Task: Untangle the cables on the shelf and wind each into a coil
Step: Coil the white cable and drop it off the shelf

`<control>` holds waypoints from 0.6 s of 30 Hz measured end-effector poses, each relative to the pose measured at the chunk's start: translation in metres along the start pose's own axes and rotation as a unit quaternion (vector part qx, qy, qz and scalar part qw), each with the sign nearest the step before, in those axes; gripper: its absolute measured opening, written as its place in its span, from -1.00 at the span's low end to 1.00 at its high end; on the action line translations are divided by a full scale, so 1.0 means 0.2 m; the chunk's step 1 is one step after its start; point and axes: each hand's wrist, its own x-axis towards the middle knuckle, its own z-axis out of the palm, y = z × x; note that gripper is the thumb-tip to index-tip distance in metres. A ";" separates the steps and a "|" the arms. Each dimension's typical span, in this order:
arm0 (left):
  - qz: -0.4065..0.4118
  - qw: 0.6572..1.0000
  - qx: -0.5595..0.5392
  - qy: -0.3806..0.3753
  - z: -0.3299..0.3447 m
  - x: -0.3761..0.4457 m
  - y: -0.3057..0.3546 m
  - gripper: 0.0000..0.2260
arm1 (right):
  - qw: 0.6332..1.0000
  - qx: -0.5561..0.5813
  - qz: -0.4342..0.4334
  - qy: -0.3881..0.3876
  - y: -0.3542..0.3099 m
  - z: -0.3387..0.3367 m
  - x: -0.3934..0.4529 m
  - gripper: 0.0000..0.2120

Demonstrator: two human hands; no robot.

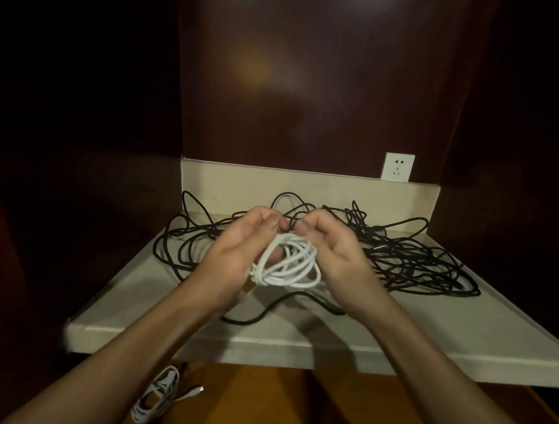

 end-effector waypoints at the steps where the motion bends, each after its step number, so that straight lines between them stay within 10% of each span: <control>1: -0.014 0.999 -0.046 0.022 0.00 0.01 0.00 -0.87 | 1.000 0.005 0.010 0.013 0.02 0.02 -0.01 -0.82; 6: -0.012 0.989 -0.113 0.099 0.01 0.05 0.00 -0.86 | 0.996 -0.061 0.002 0.071 0.13 0.15 -0.10 -0.84; 13: 0.069 0.988 0.086 0.107 -0.01 0.05 -0.05 -0.83 | 0.980 -0.168 0.026 0.102 0.13 0.28 -0.15 -0.87; 18: 0.215 0.855 0.428 0.200 -0.14 0.09 -0.10 -0.92 | 0.968 -0.249 0.034 0.024 0.13 0.31 -0.19 -0.81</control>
